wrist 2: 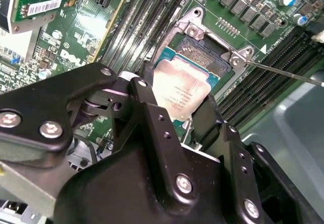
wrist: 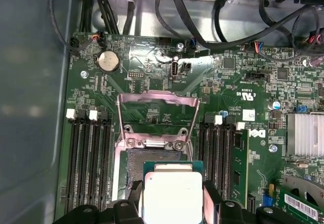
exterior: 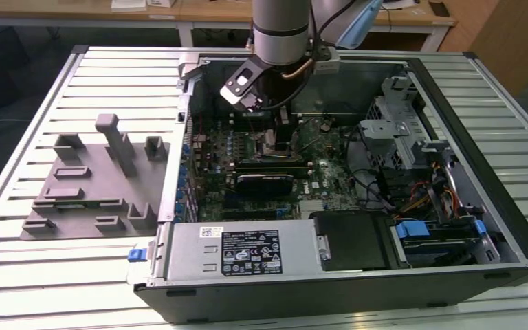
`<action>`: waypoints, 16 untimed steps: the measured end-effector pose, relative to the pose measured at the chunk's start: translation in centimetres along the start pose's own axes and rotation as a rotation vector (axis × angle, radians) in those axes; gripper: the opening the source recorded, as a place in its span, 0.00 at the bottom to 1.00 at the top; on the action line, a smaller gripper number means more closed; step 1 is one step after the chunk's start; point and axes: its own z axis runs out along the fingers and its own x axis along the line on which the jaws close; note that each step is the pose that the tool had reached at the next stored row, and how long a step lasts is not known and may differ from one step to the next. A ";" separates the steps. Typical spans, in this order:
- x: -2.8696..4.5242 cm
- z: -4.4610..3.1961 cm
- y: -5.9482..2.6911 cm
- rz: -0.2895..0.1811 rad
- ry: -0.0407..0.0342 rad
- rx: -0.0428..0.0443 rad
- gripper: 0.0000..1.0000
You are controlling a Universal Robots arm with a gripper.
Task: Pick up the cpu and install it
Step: 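Place the cpu into insertion slot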
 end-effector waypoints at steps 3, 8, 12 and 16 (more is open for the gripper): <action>0.10 0.44 0.04 -0.001 -0.0069 0.0033 0.55; 0.20 0.90 0.11 0.000 -0.0079 0.0052 0.55; 0.24 1.33 0.10 0.001 -0.0079 0.0062 0.55; 0.28 1.69 0.08 0.009 -0.0085 0.0072 0.55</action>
